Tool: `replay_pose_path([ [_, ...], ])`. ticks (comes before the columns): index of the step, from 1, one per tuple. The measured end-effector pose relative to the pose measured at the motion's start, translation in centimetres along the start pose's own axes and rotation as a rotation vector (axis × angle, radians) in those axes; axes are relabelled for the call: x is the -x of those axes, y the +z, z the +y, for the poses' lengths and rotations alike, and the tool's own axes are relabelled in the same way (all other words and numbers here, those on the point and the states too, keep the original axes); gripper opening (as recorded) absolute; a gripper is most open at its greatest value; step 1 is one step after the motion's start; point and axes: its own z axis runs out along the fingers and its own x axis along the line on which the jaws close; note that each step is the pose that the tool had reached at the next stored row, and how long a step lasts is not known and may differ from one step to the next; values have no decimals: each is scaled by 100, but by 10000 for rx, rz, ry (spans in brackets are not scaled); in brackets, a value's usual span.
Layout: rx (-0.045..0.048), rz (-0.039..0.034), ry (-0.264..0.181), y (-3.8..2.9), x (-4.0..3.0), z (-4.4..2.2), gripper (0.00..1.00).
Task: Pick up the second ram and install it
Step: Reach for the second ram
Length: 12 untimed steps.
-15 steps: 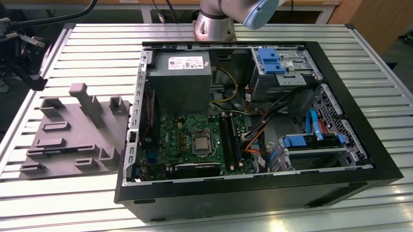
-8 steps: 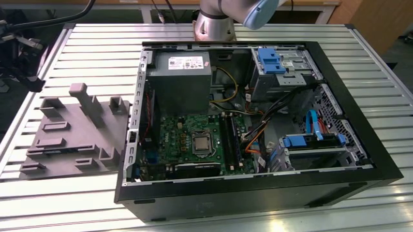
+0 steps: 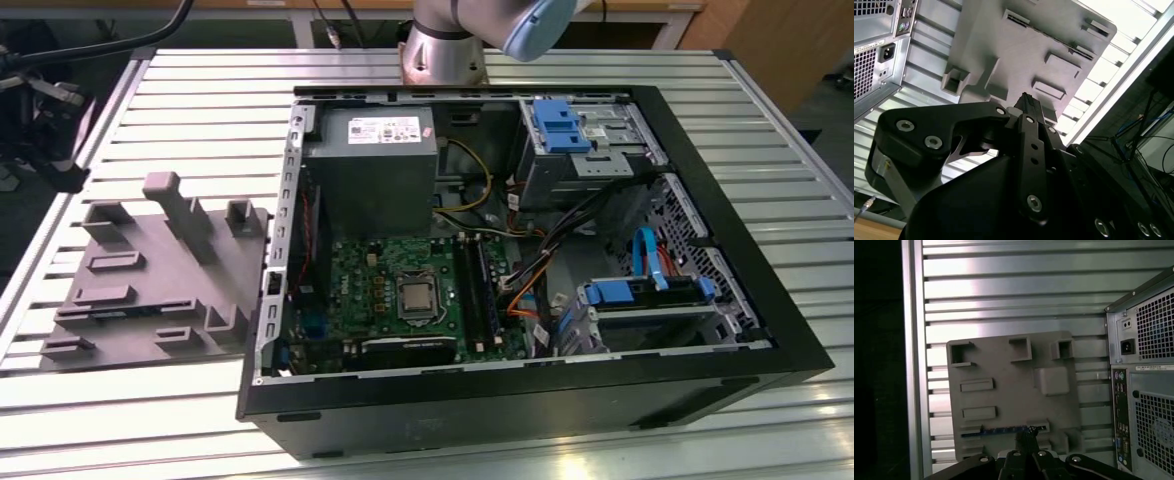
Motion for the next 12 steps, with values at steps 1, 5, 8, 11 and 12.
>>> replay_pose_path([
  [1,1,0,0,2,-4,-2,11],
  [5,0,0,-1,7,-21,-8,11],
  [8,0,0,-1,11,-33,-12,11],
  [11,1,0,0,15,-43,-16,11],
  [12,0,0,-1,15,-44,-16,11],
])
